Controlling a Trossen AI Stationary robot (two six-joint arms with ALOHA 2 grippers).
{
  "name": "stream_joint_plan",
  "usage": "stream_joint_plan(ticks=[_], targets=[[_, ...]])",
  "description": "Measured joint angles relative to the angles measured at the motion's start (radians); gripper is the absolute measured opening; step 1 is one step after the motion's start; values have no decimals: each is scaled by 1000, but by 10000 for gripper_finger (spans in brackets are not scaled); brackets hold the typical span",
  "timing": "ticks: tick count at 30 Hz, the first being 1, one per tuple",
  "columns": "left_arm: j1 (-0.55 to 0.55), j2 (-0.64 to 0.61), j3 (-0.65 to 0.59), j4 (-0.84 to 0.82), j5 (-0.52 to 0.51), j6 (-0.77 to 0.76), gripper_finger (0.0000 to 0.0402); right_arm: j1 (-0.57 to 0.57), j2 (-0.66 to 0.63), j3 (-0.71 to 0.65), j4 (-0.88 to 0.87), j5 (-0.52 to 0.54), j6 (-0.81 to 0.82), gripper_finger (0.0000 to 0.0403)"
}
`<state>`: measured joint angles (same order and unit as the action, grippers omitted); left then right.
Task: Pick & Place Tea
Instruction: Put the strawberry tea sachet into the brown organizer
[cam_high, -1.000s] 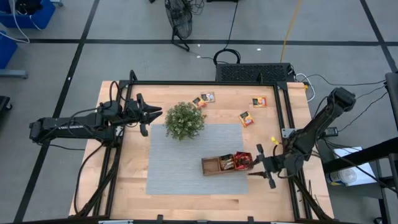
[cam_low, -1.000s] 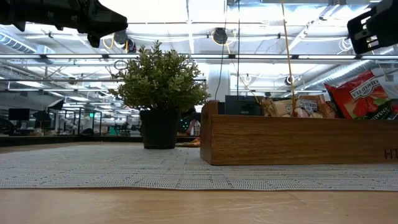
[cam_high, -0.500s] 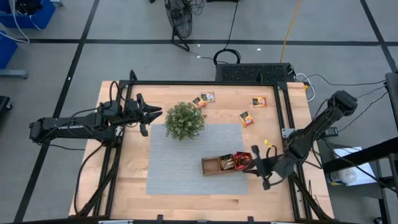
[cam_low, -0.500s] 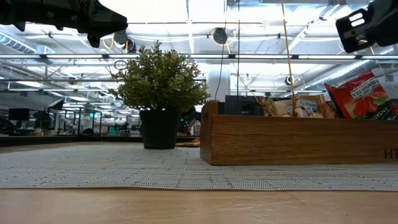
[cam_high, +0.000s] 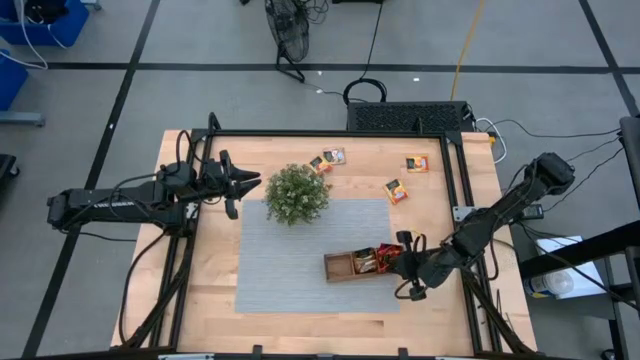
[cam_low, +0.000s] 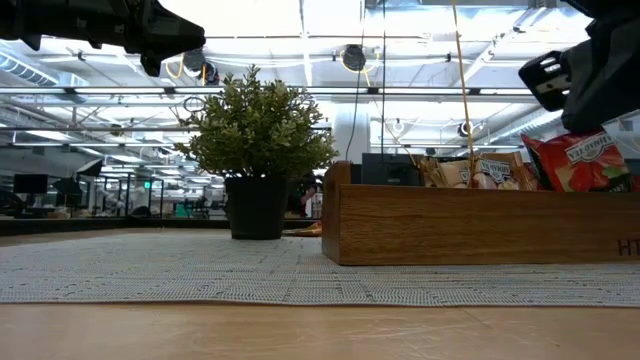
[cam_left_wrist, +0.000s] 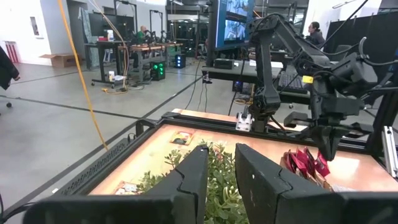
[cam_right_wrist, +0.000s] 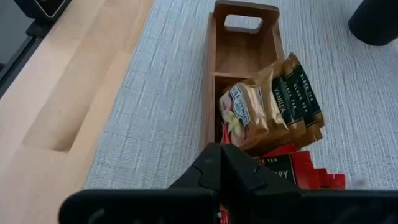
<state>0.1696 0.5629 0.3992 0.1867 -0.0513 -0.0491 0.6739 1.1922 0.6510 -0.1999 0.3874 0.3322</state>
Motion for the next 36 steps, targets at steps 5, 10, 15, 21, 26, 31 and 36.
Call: stream_joint_plan(ticks=[5, 10, 15, 21, 26, 31, 36], targets=[[0, 0, 0, 0, 0, 0, 88, 0, 0, 1, -34, 0, 15, 0], [0, 0, 0, 0, 0, 0, 88, 0, -1, 1, -121, 1, 91, 0], [0, 0, 0, 0, 0, 0, 88, 2, -1, 1, -123, 0, 101, 0], [0, 0, 0, 0, 0, 0, 88, 2, -5, 1, -118, -1, 101, 0], [0, 0, 0, 0, 0, 0, 88, 2, -46, 1, -95, -3, 101, 0], [0, 0, 0, 0, 0, 0, 88, 2, -109, 1, -44, -3, 74, 0], [0, 0, 0, 0, 0, 0, 88, 2, -160, 1, 0, 2, 6, 0]])
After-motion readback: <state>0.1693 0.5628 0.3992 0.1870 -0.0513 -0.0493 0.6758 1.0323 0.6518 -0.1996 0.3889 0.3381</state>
